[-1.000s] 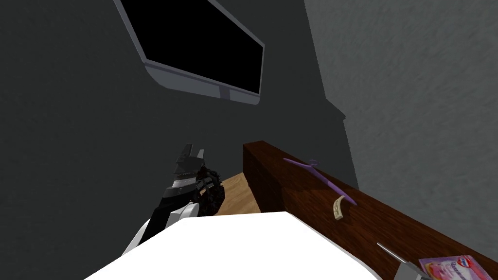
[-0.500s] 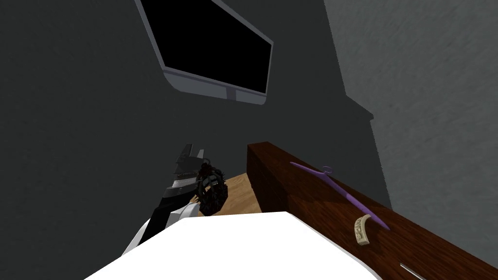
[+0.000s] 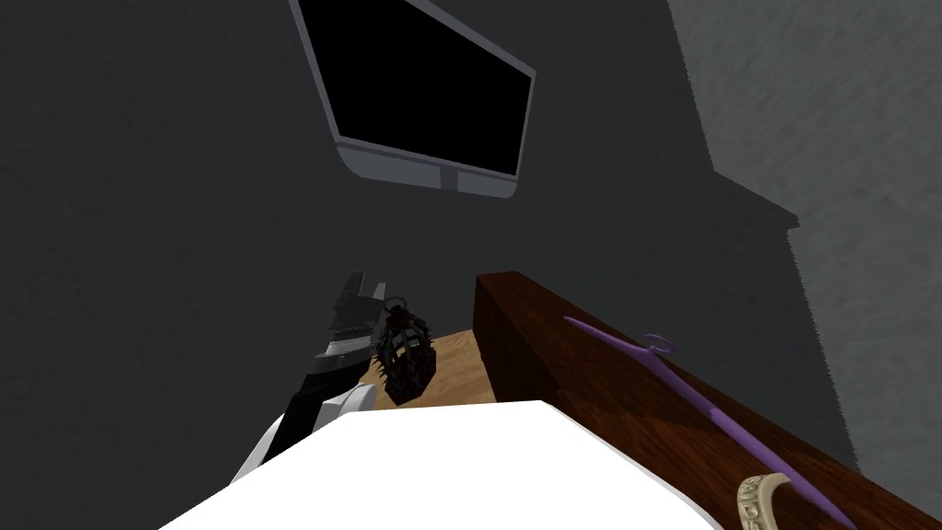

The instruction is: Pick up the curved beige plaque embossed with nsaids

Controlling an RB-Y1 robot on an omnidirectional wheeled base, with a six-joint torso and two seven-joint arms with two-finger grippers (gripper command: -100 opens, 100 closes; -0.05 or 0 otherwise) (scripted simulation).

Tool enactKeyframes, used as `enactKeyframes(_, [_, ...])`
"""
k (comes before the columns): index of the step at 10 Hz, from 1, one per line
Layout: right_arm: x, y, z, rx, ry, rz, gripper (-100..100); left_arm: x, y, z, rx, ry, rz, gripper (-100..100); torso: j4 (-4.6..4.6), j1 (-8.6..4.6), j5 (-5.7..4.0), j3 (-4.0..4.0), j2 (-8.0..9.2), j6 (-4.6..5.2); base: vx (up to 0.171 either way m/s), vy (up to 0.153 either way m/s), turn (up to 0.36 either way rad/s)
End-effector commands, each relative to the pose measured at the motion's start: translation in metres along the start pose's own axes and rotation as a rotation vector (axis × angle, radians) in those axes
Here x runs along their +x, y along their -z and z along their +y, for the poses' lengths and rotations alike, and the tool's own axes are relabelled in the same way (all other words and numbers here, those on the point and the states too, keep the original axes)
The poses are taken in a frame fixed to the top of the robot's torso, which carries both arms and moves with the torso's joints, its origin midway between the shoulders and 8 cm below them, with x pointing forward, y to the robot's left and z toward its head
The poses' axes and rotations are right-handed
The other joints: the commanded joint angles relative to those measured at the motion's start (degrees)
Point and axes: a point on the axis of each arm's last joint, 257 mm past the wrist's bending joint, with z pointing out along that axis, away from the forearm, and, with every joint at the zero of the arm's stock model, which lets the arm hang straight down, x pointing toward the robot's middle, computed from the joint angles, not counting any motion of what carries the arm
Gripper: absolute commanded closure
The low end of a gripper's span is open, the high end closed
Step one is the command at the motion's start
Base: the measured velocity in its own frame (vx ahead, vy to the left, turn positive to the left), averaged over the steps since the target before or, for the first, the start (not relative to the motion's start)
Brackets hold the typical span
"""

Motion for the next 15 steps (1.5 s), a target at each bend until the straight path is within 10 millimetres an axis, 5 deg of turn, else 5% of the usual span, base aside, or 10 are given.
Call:
enactKeyframes(1, [0.006, 0.003, 0.007, -0.027, 0.061, 0.012, -100, 0.000, 0.000, 0.000, 0.000, 0.000, 0.000, 0, 0.00, 0.00, 0.00, 0.00, 0.00, 0.00, 0.057, -0.026, 0.153])
enactKeyframes(6, [0.039, 0.017, 0.044, -0.200, 0.347, 0.043, -100, 0.000, 0.000, 0.000, 0.000, 0.000, 0.000, 0, 0.00, -0.04, -0.01, -0.01, -0.01, 0.02, 0.056, -0.044, 0.216])
enactKeyframes(15, [0.067, 0.036, 0.104, -0.459, 0.626, -0.010, -100, 0.000, 0.000, 0.000, 0.000, 0.000, 0.000, 0, 0.05, 0.05, 0.00, 0.10, 0.17, 0.08, 0.029, -0.046, 0.125])
